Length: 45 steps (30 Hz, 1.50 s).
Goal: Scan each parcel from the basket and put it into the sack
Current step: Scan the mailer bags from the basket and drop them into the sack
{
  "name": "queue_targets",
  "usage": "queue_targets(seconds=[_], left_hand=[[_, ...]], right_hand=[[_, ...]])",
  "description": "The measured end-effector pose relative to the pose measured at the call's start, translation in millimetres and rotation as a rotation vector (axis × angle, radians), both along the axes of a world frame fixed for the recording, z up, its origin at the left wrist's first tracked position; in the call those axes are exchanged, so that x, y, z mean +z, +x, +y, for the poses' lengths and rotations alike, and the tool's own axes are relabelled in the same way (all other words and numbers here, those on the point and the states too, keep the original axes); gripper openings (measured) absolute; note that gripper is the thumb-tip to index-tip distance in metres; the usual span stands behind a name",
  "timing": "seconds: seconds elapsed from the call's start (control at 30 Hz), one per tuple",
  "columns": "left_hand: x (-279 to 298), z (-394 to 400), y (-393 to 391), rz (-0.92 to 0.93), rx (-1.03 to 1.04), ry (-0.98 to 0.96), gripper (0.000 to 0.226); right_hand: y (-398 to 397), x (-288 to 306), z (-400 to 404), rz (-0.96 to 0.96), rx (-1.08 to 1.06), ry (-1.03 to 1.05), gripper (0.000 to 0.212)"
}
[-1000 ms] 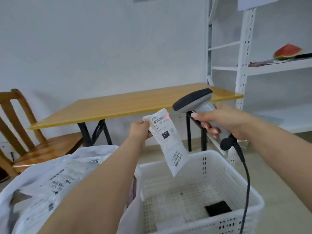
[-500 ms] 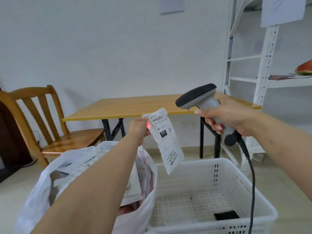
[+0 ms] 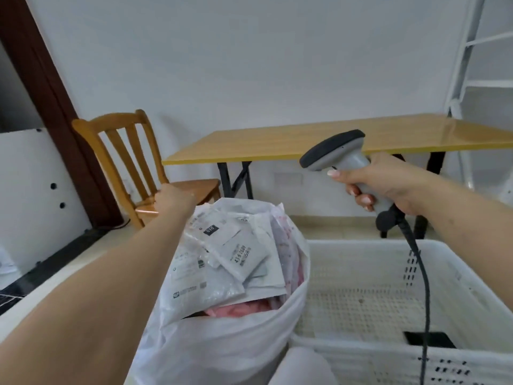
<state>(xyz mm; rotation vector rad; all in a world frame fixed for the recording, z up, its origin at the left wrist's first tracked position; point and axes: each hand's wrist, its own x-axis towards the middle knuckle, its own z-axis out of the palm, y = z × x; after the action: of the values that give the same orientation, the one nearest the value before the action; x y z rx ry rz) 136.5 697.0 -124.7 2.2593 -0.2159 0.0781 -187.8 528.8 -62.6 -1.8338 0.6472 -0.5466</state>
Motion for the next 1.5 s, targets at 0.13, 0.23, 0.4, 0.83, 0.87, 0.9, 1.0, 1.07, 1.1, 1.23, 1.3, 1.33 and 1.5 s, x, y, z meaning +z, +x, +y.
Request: queue_targets(seconds=[0.13, 0.23, 0.4, 0.83, 0.87, 0.9, 1.0, 1.07, 1.1, 1.23, 1.3, 1.33, 1.5], left_hand=[[-15.1, -53.2, -33.1, -0.277, -0.271, -0.034, 0.049], [-25.2, -117.5, -82.3, -0.354, -0.540, -0.077, 0.044], [-89.6, -224.7, -159.1, -0.266, -0.874, 0.004, 0.033], [-466.4, -347.6, -178.6, 0.476, -1.079, 0.898, 0.076], [-490.9, -349.8, -173.7, 0.484, -1.070, 0.961, 0.082], [-512.4, -353.0, -169.2, 0.487, -1.063, 1.006, 0.087], [-563.3, -359.6, -157.8, 0.532, -1.000, 1.035, 0.103], [-587.6, -357.0, -155.6, 0.514, -0.985, 1.091, 0.116], [-597.1, -353.4, -156.3, 0.498, -0.990, 1.138, 0.121], [-614.5, -342.9, -161.4, 0.499, -1.033, 1.149, 0.108], [-606.0, -346.4, -162.8, 0.472, -1.054, 1.157, 0.074], [-598.9, -348.5, -164.2, 0.480, -1.073, 1.130, 0.058], [-525.1, -353.8, -171.8, 0.566, -0.977, 0.755, 0.062]], right_hand=[[-4.2, -28.8, -22.0, 0.064, -0.048, 0.067, 0.030], [-17.2, -53.7, -46.6, 0.112, -0.103, 0.120, 0.029], [-52.3, -113.4, -109.8, 0.183, -0.250, 0.286, 0.026], [-71.9, -385.7, -286.8, 0.728, -0.289, 0.828, 0.034], [-69.2, -403.5, -295.4, 0.750, -0.266, 0.841, 0.032], [-67.7, -419.2, -303.0, 0.750, -0.255, 0.846, 0.030], [-61.0, -457.5, -317.2, 0.766, -0.198, 0.877, 0.025], [-52.3, -476.8, -321.4, 0.787, -0.157, 0.887, 0.024], [-48.0, -485.1, -322.3, 0.786, -0.147, 0.897, 0.026], [-36.5, -505.9, -324.6, 0.774, -0.130, 0.919, 0.041], [-35.3, -505.3, -323.4, 0.762, -0.144, 0.915, 0.039], [-35.9, -501.6, -321.6, 0.758, -0.149, 0.907, 0.036], [-34.9, -453.4, -302.3, 0.726, -0.168, 0.897, 0.026]])
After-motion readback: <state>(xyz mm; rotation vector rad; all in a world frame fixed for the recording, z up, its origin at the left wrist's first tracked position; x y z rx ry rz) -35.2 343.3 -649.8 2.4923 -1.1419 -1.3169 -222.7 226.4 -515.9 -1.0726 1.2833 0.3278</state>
